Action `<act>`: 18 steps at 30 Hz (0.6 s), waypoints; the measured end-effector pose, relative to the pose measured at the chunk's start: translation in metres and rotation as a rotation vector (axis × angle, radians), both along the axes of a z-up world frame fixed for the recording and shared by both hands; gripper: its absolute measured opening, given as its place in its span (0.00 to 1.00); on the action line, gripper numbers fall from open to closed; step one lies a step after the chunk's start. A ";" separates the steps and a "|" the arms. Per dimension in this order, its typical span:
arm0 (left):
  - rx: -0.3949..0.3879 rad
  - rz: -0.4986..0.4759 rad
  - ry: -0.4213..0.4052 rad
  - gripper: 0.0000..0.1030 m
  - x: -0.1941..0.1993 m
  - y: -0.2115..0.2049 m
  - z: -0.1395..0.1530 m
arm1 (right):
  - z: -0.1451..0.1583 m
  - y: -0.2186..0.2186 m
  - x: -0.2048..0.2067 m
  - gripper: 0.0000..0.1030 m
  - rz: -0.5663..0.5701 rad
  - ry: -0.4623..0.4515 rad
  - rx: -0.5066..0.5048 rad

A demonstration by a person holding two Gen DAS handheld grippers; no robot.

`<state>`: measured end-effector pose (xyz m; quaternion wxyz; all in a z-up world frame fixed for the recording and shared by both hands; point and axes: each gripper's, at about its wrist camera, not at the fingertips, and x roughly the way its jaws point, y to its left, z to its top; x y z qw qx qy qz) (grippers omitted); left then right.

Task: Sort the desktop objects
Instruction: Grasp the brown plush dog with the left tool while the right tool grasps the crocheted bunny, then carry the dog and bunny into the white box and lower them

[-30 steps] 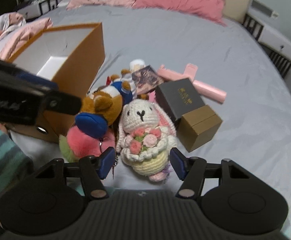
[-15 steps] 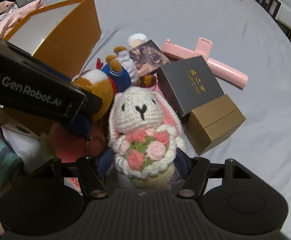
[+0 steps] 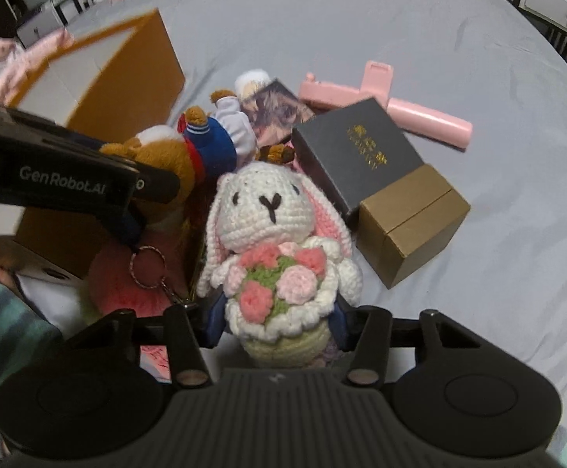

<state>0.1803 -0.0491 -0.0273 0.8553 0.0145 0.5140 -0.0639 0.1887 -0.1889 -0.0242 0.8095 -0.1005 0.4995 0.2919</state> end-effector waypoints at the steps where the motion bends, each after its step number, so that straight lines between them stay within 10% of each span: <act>1: -0.008 0.004 -0.018 0.51 -0.004 0.001 0.006 | 0.004 -0.003 -0.002 0.52 -0.008 -0.011 0.011; 18: -0.076 0.176 -0.228 0.52 -0.078 0.068 0.081 | 0.112 0.026 -0.051 0.52 0.040 -0.183 0.267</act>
